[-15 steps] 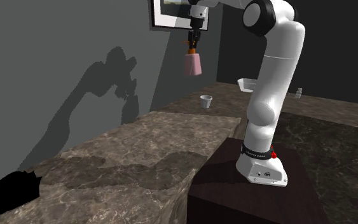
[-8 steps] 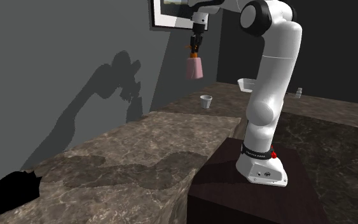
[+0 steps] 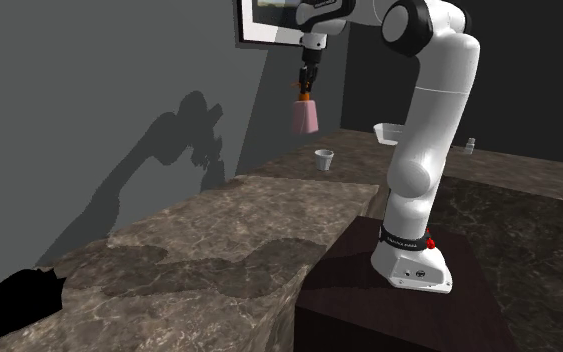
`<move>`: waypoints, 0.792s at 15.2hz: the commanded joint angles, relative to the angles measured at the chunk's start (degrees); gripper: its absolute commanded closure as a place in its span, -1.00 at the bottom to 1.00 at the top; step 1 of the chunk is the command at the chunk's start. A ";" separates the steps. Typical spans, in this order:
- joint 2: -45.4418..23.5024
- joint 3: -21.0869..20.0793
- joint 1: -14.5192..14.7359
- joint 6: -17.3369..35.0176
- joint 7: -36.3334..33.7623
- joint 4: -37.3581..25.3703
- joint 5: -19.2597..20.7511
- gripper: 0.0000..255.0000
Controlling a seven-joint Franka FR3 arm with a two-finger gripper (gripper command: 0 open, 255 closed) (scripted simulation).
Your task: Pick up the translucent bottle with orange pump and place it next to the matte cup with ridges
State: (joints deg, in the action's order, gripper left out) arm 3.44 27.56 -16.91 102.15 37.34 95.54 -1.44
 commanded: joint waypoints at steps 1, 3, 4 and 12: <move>0.33 -0.05 0.02 1.77 -0.03 2.03 0.15 1.00; 0.60 -0.08 0.03 3.37 -0.06 3.86 0.27 1.00; 0.71 -0.09 0.03 4.16 -0.07 4.75 0.32 1.00; 1.07 -0.08 0.00 10.37 0.06 11.29 0.45 1.00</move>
State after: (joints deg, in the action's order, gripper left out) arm 4.89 27.42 -16.91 111.67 37.26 106.34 -0.78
